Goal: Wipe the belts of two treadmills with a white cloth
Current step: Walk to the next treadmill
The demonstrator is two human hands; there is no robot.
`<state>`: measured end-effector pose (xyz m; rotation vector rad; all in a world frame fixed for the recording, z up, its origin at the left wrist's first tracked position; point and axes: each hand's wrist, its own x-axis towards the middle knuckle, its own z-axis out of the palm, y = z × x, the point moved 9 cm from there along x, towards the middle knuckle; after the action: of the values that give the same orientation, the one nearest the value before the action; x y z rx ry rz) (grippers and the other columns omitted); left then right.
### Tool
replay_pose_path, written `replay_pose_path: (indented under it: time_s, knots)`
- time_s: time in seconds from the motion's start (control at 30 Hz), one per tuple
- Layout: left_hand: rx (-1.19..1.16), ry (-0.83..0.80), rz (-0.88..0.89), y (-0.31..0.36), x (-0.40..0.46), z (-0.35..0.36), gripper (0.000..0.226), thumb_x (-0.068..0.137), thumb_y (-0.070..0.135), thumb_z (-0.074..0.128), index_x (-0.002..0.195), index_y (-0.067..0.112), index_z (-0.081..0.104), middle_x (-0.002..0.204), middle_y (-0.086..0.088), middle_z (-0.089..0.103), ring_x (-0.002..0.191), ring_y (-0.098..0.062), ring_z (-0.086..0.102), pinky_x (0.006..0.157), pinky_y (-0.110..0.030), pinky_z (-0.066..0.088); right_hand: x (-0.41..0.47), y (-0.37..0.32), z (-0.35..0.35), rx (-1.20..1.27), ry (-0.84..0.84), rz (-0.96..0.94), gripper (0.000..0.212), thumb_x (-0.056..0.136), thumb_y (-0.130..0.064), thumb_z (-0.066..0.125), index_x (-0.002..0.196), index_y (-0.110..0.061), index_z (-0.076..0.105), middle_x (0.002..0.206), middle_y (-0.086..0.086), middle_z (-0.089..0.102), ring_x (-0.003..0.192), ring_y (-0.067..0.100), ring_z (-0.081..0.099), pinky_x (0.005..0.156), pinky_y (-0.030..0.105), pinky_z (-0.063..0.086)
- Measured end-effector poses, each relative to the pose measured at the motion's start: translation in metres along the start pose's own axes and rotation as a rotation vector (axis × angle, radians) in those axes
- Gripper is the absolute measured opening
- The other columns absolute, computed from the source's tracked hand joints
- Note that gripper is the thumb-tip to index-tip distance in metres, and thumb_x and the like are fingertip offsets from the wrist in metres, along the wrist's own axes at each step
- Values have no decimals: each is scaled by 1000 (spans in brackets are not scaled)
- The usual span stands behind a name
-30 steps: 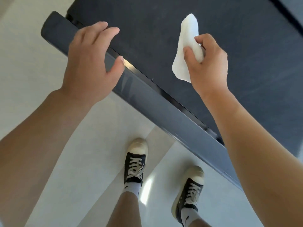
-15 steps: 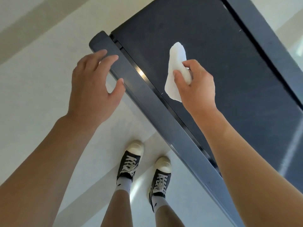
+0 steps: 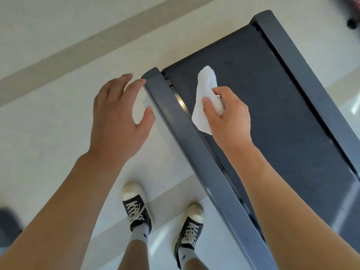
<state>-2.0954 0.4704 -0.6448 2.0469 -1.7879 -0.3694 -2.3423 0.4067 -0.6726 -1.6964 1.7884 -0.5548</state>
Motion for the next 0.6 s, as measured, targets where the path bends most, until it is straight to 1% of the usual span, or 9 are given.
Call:
replay_pose_path:
  time_s: [0.13,0.23,0.33,0.47,0.53,0.6]
  knots:
    - [-25,3,-32,-15,3,-33,55,98,38,53,150,19,52,159,-6,46,147,-33,37,119,-55,34,-4,-41,5,-8,-39,-19,23,97,-41,55,118,-30,58,98,-17,63,89,7,60,74,32,54]
    - [-22,8,-41,-27,11,-73,55,97,37,54,149,20,53,158,-6,47,146,-33,39,119,-56,35,-6,-83,0,-14,-41,-25,23,98,-41,56,119,-30,58,98,-17,63,89,6,60,75,31,54]
    - [-33,24,-51,-38,23,-124,54,96,37,55,148,20,54,158,-5,48,146,-33,40,119,-55,35,-9,-129,-11,-12,-49,-17,23,99,-44,55,119,-33,57,99,-19,62,91,-1,59,75,28,52]
    - [-50,47,-71,-52,44,-205,54,96,38,55,147,20,55,158,-4,47,145,-31,40,119,-54,36,-13,-203,-38,-34,-64,-59,24,99,-45,56,120,-34,57,101,-21,62,91,1,59,74,26,51]
    - [-41,54,-39,-47,51,-243,54,96,38,55,146,18,56,157,-5,47,144,-32,41,119,-54,36,-16,-241,-56,-67,-55,-89,25,100,-44,55,122,-33,57,103,-21,61,89,4,59,75,28,53]
    - [-48,52,4,-34,56,-277,53,97,39,53,145,17,58,157,-6,47,144,-32,42,119,-53,36,-17,-280,-73,-88,-50,-128,24,100,-44,54,121,-32,57,104,-20,61,88,5,58,76,33,54]
